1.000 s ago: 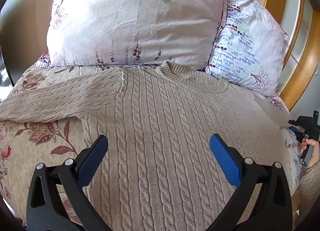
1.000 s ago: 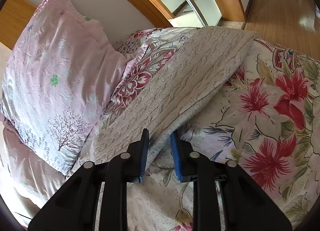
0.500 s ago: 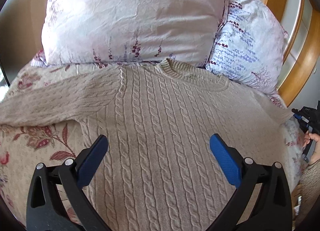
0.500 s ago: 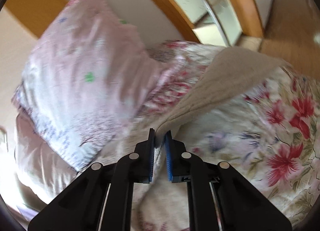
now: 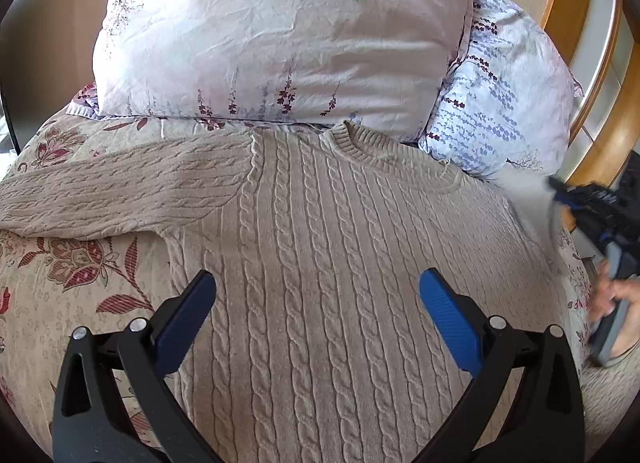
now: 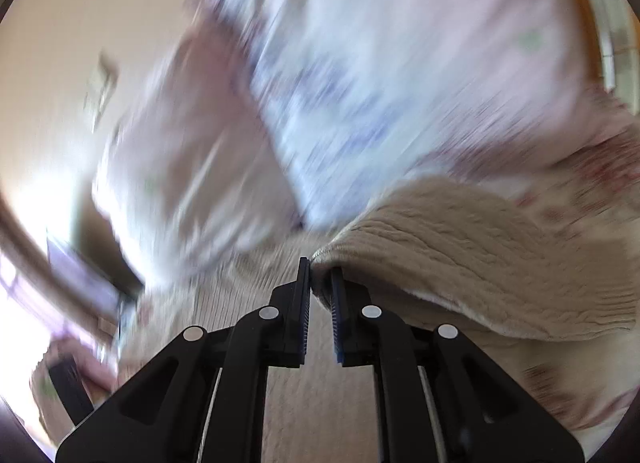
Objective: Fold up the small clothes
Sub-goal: 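Carry the gripped sleeve across the sweater body with the right tool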
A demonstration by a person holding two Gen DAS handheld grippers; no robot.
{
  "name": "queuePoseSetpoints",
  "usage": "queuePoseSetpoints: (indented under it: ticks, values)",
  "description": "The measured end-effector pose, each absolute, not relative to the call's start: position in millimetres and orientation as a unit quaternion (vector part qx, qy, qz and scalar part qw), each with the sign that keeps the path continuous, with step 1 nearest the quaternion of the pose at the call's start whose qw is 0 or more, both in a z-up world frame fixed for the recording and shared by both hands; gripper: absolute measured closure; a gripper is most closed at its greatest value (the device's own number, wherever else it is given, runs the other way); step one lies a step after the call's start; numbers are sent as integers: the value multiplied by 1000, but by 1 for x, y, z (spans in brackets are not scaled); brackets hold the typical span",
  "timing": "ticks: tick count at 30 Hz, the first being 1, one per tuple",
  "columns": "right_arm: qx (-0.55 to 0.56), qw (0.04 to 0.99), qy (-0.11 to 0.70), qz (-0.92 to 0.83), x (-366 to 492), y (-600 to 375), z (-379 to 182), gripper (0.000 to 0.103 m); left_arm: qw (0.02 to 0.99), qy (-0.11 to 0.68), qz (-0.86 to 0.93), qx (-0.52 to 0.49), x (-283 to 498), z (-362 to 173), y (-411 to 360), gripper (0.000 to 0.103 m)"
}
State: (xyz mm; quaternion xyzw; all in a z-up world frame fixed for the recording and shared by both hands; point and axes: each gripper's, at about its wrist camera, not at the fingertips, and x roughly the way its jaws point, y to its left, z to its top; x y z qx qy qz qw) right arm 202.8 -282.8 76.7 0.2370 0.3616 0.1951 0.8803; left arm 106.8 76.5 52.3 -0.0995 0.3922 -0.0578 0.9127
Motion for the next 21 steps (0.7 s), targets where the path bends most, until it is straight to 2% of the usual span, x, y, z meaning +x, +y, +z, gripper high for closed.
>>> queuePoseSetpoints:
  ticks: [4, 8, 10, 11, 12, 17, 21]
  values:
    - [191, 856, 430, 212, 212, -227, 35, 93, 912, 393, -64, -97, 106, 51, 75, 2]
    - [197, 844, 455, 206, 209, -221, 20, 89, 914, 391, -69, -88, 107, 52, 72, 2]
    - [218, 834, 462, 207, 210, -227, 19, 73, 914, 390, -73, -85, 108, 52, 70, 2]
    - [242, 826, 465, 209, 208, -237, 19, 57, 914, 390, -75, -85, 109, 52, 70, 2]
    - [266, 820, 463, 207, 205, -246, 19, 50, 913, 390, -78, -86, 109, 52, 69, 2]
    - [365, 795, 447, 184, 177, -306, 28, 49, 913, 390, -85, -89, 109, 51, 71, 2]
    - [403, 812, 410, 99, 150, -369, 39, 49, 911, 394, -84, -90, 112, 48, 74, 2]
